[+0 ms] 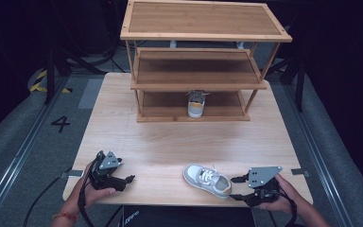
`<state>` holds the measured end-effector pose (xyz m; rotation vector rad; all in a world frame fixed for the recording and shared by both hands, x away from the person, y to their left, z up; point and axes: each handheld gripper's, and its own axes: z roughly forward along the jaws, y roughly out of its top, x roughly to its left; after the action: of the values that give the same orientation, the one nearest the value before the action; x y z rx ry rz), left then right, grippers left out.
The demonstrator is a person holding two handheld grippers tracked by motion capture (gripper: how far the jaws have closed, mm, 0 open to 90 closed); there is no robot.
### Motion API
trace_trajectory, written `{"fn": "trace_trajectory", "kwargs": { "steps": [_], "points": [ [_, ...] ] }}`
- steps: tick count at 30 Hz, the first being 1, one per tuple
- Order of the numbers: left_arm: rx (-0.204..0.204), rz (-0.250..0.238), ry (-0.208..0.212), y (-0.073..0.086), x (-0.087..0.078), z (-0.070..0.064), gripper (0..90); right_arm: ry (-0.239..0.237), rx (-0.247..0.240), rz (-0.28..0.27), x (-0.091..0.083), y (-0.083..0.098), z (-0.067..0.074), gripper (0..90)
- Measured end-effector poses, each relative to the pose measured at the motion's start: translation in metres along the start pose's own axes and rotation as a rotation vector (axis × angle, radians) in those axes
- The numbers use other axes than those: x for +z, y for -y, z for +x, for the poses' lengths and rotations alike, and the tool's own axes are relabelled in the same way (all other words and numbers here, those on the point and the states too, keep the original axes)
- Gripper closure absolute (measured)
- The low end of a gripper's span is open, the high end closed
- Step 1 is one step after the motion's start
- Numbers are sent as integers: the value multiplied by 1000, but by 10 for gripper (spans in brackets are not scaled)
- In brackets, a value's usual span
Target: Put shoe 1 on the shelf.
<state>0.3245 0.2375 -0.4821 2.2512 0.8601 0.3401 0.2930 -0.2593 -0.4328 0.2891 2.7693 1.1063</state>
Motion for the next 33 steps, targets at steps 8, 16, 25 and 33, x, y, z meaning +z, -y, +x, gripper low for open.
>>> {"fn": "trace_trajectory", "kwargs": {
  "steps": [8,16,25,33],
  "points": [
    [2,2,2,0,0,0,167,-34,-27,-15,0,-7,3,522],
    [-5,4,5,0,0,0,165,-27,-113,26,0,-26,8,458],
    [-3,4,5,0,0,0,165,-113,-249,94,7,-44,12,486],
    [-5,0,6,-1,2,0,158,-249,-333,284,46,-61,1,661]
  ]
}}
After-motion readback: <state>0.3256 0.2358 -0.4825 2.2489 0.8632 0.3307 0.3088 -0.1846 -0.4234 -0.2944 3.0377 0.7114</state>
